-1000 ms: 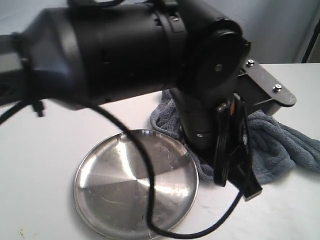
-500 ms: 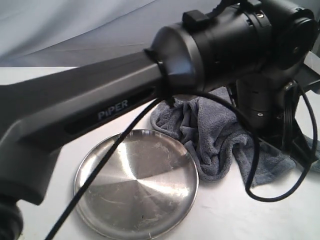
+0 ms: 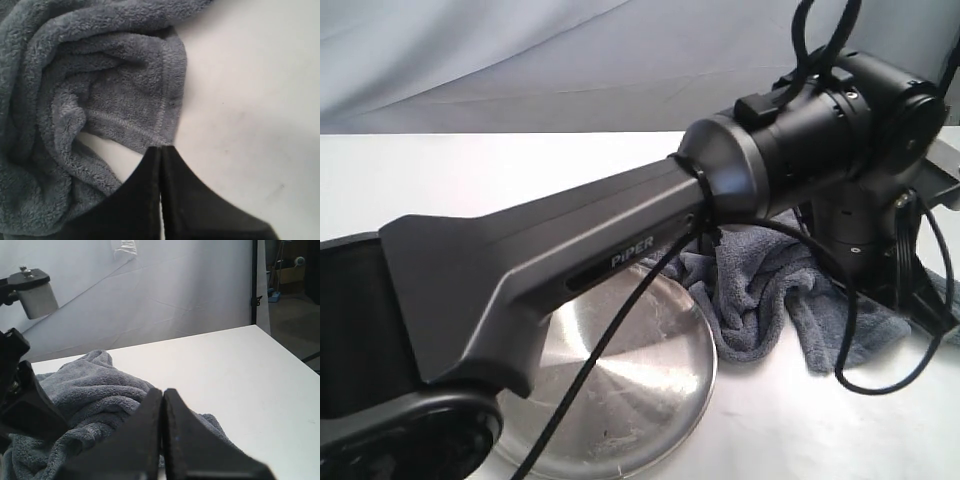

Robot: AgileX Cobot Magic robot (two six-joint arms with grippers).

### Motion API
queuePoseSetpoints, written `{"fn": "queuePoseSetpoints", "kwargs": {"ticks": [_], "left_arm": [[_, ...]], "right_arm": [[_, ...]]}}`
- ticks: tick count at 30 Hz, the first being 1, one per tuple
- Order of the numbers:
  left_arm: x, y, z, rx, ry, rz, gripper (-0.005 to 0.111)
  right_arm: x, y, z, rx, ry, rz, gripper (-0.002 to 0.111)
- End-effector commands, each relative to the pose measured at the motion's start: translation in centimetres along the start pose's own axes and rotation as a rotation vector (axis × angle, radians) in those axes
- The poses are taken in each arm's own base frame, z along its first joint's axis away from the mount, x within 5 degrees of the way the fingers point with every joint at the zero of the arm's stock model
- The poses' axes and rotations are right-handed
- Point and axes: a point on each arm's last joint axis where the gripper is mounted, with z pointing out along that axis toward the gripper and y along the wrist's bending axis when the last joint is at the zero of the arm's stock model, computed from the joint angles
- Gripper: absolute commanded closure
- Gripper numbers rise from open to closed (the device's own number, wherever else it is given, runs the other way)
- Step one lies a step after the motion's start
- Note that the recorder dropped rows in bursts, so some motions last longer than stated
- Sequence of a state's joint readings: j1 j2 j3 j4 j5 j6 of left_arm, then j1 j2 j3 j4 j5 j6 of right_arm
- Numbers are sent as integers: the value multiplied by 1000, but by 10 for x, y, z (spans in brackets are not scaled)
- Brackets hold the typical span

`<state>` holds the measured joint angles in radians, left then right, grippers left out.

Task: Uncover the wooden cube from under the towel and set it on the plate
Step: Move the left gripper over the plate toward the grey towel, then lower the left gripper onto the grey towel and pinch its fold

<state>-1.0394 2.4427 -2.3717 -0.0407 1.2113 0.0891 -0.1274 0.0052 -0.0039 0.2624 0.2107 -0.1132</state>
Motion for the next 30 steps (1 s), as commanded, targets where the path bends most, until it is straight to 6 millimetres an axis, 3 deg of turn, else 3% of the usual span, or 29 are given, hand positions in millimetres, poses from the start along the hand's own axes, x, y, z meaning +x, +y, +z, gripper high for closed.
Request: {"fn": "queuePoseSetpoints", "kwargs": {"ticks": [1, 9, 18, 25, 30], "left_arm": [[0, 31, 3, 36, -39, -112, 107], [14, 108, 1, -6, -56, -268, 107], [40, 168, -9, -53, 1, -352, 107], [31, 153, -32, -123, -20, -211, 107], [42, 133, -34, -107, 51, -208, 107]], "right_arm": [[1, 0, 0, -2, -2, -3, 108], [1, 0, 0, -2, -2, -3, 108], [1, 0, 0, -2, -2, -3, 108], [1, 0, 0, -2, -2, -3, 108], [1, 0, 0, -2, -2, -3, 108]]}}
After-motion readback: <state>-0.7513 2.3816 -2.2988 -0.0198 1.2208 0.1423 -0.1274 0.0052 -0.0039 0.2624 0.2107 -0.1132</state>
